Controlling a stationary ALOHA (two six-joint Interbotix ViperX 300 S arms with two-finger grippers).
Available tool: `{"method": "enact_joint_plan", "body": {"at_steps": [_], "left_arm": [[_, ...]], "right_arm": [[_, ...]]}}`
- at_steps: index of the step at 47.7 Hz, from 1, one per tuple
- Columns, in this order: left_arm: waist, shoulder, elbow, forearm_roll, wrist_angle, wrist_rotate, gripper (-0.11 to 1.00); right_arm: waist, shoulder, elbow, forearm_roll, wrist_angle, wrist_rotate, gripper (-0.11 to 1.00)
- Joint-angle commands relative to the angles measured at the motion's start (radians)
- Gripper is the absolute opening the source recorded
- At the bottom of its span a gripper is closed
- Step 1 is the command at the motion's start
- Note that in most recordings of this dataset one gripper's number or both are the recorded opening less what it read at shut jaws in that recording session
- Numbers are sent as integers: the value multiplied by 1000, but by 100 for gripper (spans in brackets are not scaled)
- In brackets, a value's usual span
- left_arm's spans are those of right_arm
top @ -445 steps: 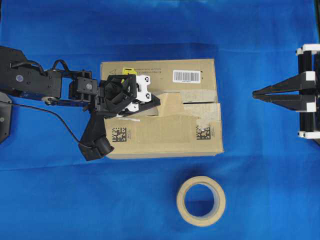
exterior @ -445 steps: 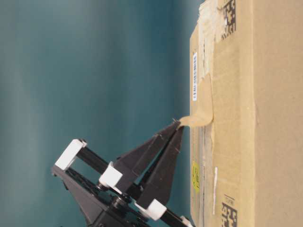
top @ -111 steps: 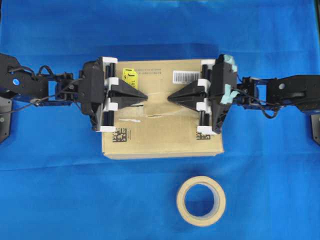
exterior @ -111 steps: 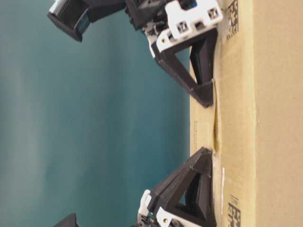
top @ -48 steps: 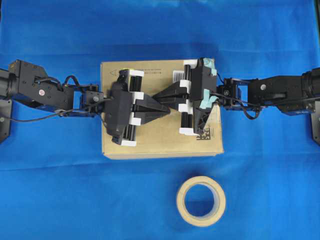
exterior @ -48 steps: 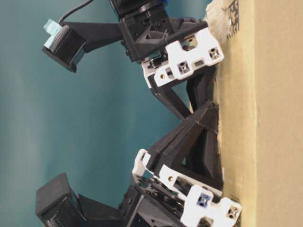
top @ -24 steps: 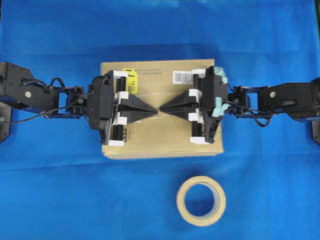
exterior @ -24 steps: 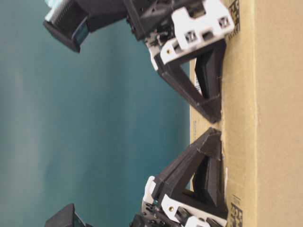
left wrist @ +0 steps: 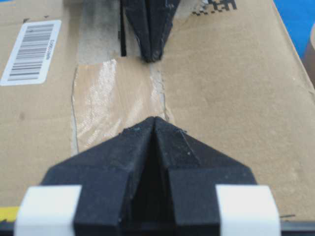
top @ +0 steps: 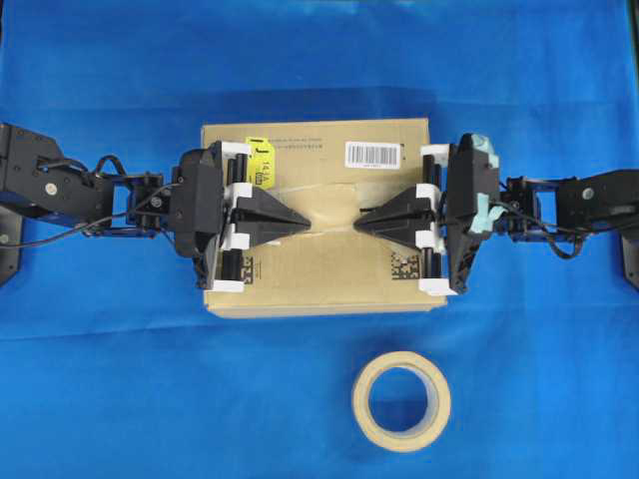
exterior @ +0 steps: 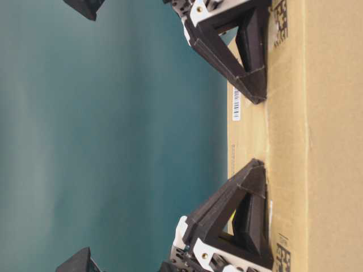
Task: Apply tape along the seams of the closed cardboard box to seal it securely.
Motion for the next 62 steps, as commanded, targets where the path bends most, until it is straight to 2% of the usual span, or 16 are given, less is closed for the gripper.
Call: {"method": "enact_joint_plan", "body": {"at_steps": [1, 6, 12, 17, 26, 35, 47, 53, 62], "left_arm": [[-35, -6, 23, 3, 35, 5, 0], [-44, -58, 3, 3, 81, 8, 0], [-44, -161, -31, 3, 198, 26, 0], [-44, -250, -55, 5, 290, 52, 0], [-41, -403, -51, 5, 377, 66, 0], [-35, -549, 32, 5, 407, 38, 0], [-32, -782, 155, 5, 477, 2, 0], [-32, -896, 230, 5, 491, -11, 0], [-32, -1034, 336, 5, 499, -26, 0]], "right_arm": [[9, -29, 14, 0, 5, -11, 0], [8, -81, 6, -3, 11, -20, 0], [8, -166, 5, -14, 32, -37, 0], [8, -261, 3, -14, 72, -61, 0], [8, -439, 18, -14, 161, -91, 0], [8, -617, 69, -14, 296, -95, 0], [8, -857, 140, -14, 551, -95, 0], [3, -940, 186, -14, 614, -89, 0], [-21, -1019, 259, -14, 635, -87, 0]]}}
